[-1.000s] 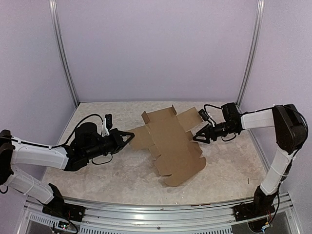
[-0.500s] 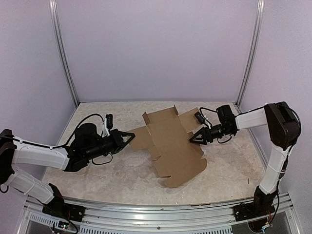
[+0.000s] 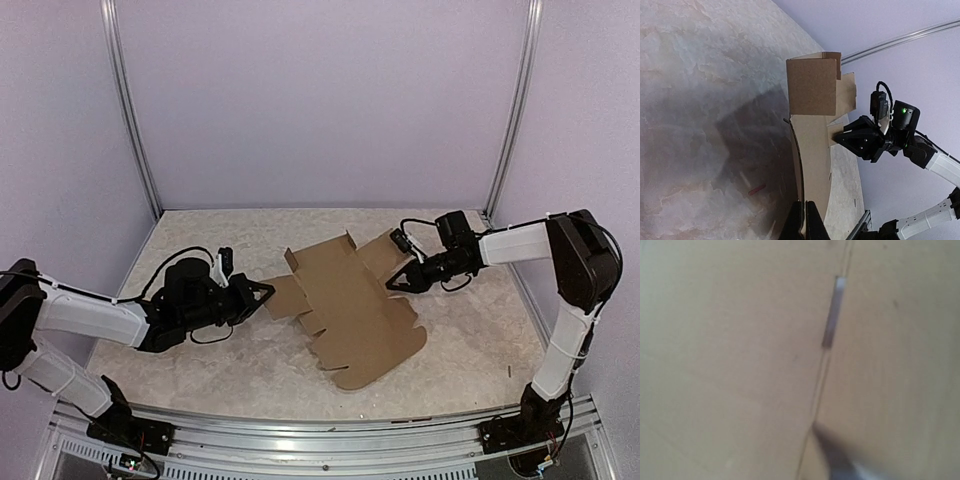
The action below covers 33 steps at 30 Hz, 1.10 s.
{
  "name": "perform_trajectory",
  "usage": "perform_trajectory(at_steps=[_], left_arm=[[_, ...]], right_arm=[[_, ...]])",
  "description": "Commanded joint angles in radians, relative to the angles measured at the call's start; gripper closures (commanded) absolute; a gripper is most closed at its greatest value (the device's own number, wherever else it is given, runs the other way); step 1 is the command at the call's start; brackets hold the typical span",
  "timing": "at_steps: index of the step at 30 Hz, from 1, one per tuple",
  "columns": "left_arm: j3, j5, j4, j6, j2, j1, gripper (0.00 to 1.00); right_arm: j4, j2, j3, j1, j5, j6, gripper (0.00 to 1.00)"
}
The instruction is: Fold the paper box
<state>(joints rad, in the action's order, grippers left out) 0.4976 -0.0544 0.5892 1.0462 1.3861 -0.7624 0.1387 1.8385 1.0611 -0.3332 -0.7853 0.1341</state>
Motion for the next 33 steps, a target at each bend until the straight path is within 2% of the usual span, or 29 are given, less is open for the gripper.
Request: perform_trajectory(at_steps=[1,6,9,13,16,20,23,25,27,30,33], left_arm=[[0.033,-0.009,-0.016,0.048,0.028,-0.009,1.00],[0.048,-0.011,-0.054,0.074,0.045,-0.013,1.00],[0.076,-0.045,-0.105,0.072,0.079,-0.011,0.95],[0.079,-0.045,-0.173,0.067,0.083,-0.009,0.81],[0.107,-0.012,-0.318,0.025,0.047,-0.006,0.67],[0.142,0.078,-0.509,-0.062,-0.029,-0.007,0.59],[0.192,0.166,-0.653,-0.172,-0.098,-0.011,0.58],[0.223,0.153,-0.654,-0.272,-0.130,-0.018,0.58],[0.259,0.078,-0.610,-0.367,-0.136,-0.020,0.60],[0.376,-0.088,-0.601,-0.479,-0.066,-0.023,0.65],[0.566,-0.191,-0.692,-0.554,0.103,-0.029,0.69]], right_arm=[[0.032,-0.016,0.036,-0.042,0.088,-0.028,0.87],[0.054,0.002,0.053,-0.063,0.110,-0.021,0.92],[0.082,0.019,0.074,-0.074,0.158,0.001,0.99],[0.124,0.042,0.099,-0.074,0.190,0.024,1.00],[0.150,0.057,0.114,-0.074,0.195,0.044,1.00],[0.167,0.068,0.126,-0.074,0.202,0.055,1.00],[0.179,0.070,0.135,-0.075,0.216,0.070,1.00],[0.195,0.070,0.144,-0.075,0.220,0.082,1.00],[0.224,0.077,0.165,-0.077,0.222,0.097,1.00],[0.264,0.091,0.196,-0.084,0.227,0.115,1.00],[0.284,0.098,0.209,-0.096,0.237,0.127,1.00]])
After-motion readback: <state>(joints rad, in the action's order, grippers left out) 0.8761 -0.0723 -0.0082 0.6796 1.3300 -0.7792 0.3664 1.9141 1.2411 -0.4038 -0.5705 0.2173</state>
